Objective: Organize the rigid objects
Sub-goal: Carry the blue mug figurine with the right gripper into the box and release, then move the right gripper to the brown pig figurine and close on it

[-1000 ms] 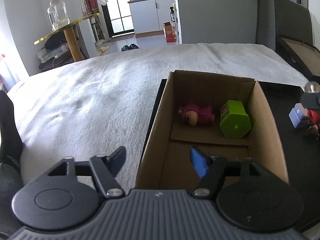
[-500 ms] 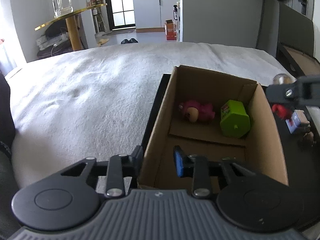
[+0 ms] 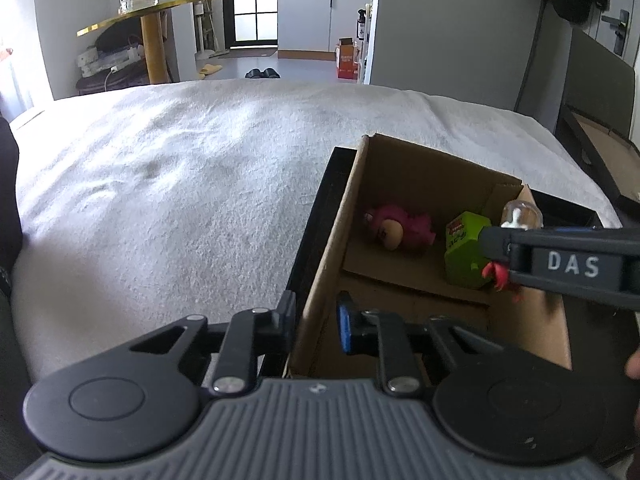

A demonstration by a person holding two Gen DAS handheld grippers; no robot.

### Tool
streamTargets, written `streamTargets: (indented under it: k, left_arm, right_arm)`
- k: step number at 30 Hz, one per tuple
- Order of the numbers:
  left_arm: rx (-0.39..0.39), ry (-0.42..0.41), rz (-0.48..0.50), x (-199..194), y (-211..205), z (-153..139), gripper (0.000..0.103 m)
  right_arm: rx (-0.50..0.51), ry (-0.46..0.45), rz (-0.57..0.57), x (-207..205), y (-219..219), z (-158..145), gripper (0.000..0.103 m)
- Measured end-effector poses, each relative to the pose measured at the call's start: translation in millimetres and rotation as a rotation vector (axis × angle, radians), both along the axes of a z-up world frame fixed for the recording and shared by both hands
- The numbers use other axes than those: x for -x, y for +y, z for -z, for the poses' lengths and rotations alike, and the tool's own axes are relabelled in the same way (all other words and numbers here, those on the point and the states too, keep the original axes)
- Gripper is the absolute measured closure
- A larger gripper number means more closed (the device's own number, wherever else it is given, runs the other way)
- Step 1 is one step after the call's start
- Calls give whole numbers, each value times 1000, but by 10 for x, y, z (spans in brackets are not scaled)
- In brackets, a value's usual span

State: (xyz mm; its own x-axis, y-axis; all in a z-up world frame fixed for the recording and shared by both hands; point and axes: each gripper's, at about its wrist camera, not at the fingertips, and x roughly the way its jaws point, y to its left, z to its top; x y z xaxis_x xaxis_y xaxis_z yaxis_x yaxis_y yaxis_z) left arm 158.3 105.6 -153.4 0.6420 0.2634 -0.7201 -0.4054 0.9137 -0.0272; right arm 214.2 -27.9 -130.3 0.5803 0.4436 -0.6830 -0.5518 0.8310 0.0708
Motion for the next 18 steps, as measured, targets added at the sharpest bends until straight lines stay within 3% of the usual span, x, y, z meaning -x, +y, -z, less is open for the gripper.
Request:
streamTargets:
  k: [8,18]
  left_arm:
    - [-22,9,-2,-17,-21,15,82]
    - [-75,40,-3,-44,-85,26,81]
  right_arm:
    - [3,-9,24,32,-32,-44,42]
    - [-36,-26,93,-7,-530,-206,35]
